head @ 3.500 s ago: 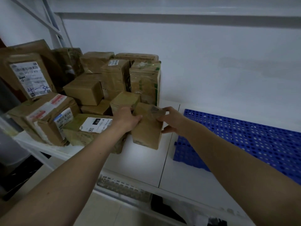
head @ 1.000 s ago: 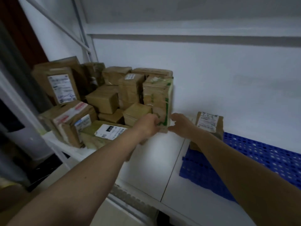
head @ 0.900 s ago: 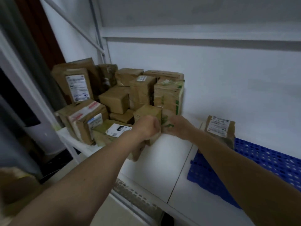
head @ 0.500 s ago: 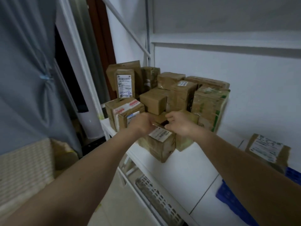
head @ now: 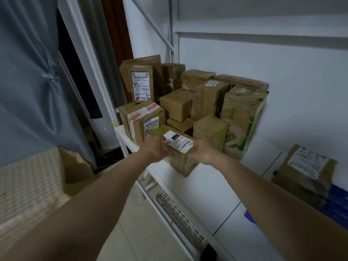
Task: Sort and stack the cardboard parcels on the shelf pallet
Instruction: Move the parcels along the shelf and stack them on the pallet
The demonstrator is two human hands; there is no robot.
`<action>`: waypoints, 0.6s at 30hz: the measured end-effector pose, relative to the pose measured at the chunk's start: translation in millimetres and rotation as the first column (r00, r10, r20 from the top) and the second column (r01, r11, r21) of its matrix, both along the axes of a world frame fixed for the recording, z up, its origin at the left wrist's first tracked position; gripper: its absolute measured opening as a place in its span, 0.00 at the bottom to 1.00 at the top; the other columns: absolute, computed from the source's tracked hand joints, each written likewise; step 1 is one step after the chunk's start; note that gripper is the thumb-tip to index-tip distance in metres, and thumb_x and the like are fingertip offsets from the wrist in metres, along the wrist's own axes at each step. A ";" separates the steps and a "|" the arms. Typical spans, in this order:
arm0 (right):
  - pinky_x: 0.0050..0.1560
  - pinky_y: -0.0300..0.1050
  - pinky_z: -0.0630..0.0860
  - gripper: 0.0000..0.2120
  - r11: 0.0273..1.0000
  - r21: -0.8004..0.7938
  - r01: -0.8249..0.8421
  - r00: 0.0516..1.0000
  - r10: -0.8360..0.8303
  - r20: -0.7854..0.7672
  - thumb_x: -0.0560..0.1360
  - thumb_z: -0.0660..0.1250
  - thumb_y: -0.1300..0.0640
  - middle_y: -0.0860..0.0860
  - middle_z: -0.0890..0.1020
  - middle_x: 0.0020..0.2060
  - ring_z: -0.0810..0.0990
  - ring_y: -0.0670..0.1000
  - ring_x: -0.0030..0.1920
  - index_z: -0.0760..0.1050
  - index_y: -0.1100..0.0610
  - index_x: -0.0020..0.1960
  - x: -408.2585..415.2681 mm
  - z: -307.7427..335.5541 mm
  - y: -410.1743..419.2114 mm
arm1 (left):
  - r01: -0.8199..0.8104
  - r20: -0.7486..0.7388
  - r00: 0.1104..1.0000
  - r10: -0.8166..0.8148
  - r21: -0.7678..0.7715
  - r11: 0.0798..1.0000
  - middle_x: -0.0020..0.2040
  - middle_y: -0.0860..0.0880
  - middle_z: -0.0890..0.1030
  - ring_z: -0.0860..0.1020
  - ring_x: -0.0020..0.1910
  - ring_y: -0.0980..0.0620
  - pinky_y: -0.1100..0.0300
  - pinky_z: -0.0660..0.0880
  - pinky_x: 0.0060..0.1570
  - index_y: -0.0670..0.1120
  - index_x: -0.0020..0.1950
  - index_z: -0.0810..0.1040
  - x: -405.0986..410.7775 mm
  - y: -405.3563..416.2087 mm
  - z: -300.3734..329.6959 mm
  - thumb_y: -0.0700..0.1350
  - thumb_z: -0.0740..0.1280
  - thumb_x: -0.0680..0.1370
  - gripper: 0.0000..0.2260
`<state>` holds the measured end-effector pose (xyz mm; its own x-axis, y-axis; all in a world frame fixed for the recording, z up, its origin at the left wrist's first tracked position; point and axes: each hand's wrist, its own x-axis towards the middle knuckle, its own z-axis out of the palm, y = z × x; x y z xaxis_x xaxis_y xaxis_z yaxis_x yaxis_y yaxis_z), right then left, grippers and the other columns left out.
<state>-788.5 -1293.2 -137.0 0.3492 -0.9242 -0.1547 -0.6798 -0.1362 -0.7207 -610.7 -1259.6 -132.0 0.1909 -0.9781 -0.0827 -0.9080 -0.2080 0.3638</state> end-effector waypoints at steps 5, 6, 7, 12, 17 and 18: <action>0.53 0.44 0.76 0.16 0.997 0.062 0.043 0.999 -0.044 0.021 0.73 0.66 0.63 0.55 0.81 0.54 0.79 0.55 0.53 0.77 0.60 0.60 -3.1 -13.4 1.4 | -0.001 0.040 0.999 0.002 -0.024 1.000 0.71 0.42 0.66 0.67 0.69 0.43 0.53 0.67 0.65 0.45 0.74 0.64 -1.8 -11.4 -13.9 0.47 0.71 0.74 0.30; 0.53 0.43 0.76 0.17 0.996 0.067 0.050 0.998 -0.053 0.029 0.73 0.66 0.63 0.55 0.80 0.55 0.78 0.54 0.54 0.76 0.61 0.62 -2.8 -15.1 1.5 | -0.013 0.034 0.999 0.014 -0.029 1.000 0.71 0.41 0.66 0.67 0.69 0.42 0.53 0.67 0.65 0.45 0.74 0.64 -1.5 -13.6 -16.4 0.47 0.71 0.74 0.31; 0.51 0.41 0.75 0.18 0.996 0.069 0.057 0.997 -0.060 0.041 0.73 0.66 0.64 0.55 0.80 0.56 0.78 0.53 0.54 0.75 0.61 0.63 -2.4 -16.9 1.3 | -0.031 0.020 0.999 0.032 -0.028 0.999 0.71 0.41 0.66 0.66 0.69 0.41 0.52 0.66 0.65 0.45 0.73 0.64 -0.2 -15.9 -19.3 0.46 0.71 0.74 0.30; 0.57 0.42 0.75 0.22 0.993 0.051 0.107 0.991 -0.110 0.074 0.72 0.66 0.64 0.57 0.77 0.61 0.77 0.53 0.56 0.71 0.61 0.66 6.5 -26.5 -4.2 | -0.110 -0.061 0.992 0.111 0.018 0.994 0.71 0.37 0.63 0.62 0.71 0.38 0.47 0.63 0.70 0.43 0.72 0.63 13.1 -27.4 -31.8 0.47 0.70 0.74 0.30; 0.63 0.49 0.72 0.26 0.982 -0.002 0.189 0.982 -0.189 0.008 0.74 0.69 0.57 0.58 0.69 0.63 0.72 0.57 0.63 0.66 0.62 0.69 19.9 -31.4 -13.0 | -0.150 -0.161 0.974 0.158 0.061 0.987 0.70 0.37 0.66 0.66 0.69 0.38 0.46 0.67 0.67 0.41 0.73 0.58 24.5 -36.4 -40.2 0.47 0.70 0.74 0.32; 0.64 0.48 0.71 0.25 0.982 -0.028 0.187 0.982 -0.187 0.001 0.75 0.68 0.57 0.59 0.69 0.62 0.70 0.57 0.64 0.66 0.62 0.68 22.5 -31.9 -14.6 | -0.152 -0.206 0.965 0.164 0.071 0.986 0.68 0.38 0.68 0.68 0.67 0.38 0.47 0.69 0.65 0.42 0.72 0.59 25.8 -37.8 -41.3 0.46 0.70 0.74 0.32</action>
